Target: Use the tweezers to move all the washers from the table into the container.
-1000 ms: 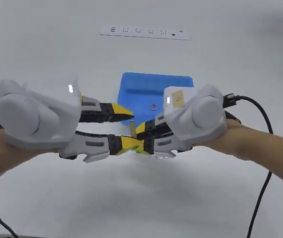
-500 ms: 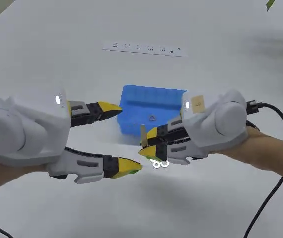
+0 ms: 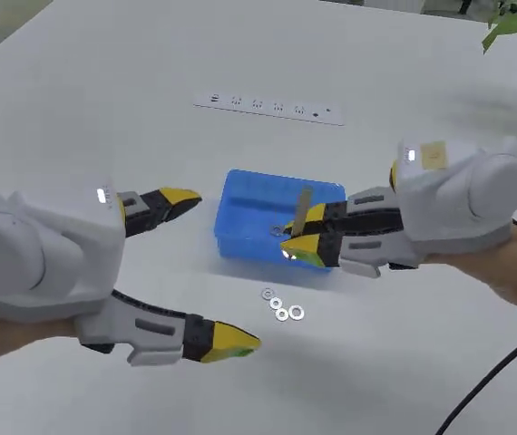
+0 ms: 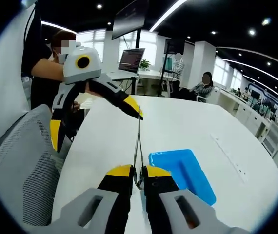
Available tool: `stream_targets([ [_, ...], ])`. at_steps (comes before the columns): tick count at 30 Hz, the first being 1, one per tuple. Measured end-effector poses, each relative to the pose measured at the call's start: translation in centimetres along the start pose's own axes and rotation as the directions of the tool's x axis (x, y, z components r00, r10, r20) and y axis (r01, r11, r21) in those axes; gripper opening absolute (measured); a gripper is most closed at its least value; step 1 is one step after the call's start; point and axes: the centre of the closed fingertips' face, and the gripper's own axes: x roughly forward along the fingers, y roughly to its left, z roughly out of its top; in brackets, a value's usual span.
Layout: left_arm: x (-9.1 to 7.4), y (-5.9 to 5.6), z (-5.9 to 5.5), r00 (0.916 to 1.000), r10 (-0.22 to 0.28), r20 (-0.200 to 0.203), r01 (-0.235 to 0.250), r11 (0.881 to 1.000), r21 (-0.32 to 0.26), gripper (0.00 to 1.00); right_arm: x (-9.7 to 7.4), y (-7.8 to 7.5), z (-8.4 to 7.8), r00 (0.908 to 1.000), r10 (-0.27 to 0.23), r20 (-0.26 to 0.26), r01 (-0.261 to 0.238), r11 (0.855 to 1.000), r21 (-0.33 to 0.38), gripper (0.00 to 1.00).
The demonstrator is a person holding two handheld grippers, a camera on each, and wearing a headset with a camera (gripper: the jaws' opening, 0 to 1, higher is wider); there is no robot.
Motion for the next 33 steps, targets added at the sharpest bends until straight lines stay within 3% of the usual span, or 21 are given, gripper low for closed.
stream_targets([
  [6,-0.3,0.6,-0.9,0.9998,0.022,-0.004,-0.022,0.999,-0.027,1.00,0.2,-1.7,0.7,0.9997,-0.021,0.012,0.021,1.000,-0.002,0.09],
  [10,-0.8,1.1,-1.9,0.9990,0.043,-0.010,-0.044,0.998,-0.053,1.00,0.7,-3.9,0.5,0.9987,-0.046,0.020,0.046,0.999,0.017,0.09],
  [18,-1.6,1.9,-3.6,0.9967,0.076,-0.030,-0.078,0.992,-0.098,1.00,2.2,-7.7,-1.4,0.9951,-0.095,0.029,0.091,0.990,0.109,0.09],
  [28,-1.4,2.6,-4.6,0.9950,0.088,-0.047,-0.094,0.986,-0.134,1.00,4.7,-8.8,-5.3,0.9946,-0.101,-0.022,0.104,0.977,0.187,0.09],
  [33,-1.4,2.6,-4.9,0.9946,0.089,-0.052,-0.096,0.985,-0.145,1.00,5.2,-8.6,-6.1,0.9944,-0.101,-0.032,0.105,0.972,0.210,0.09],
])
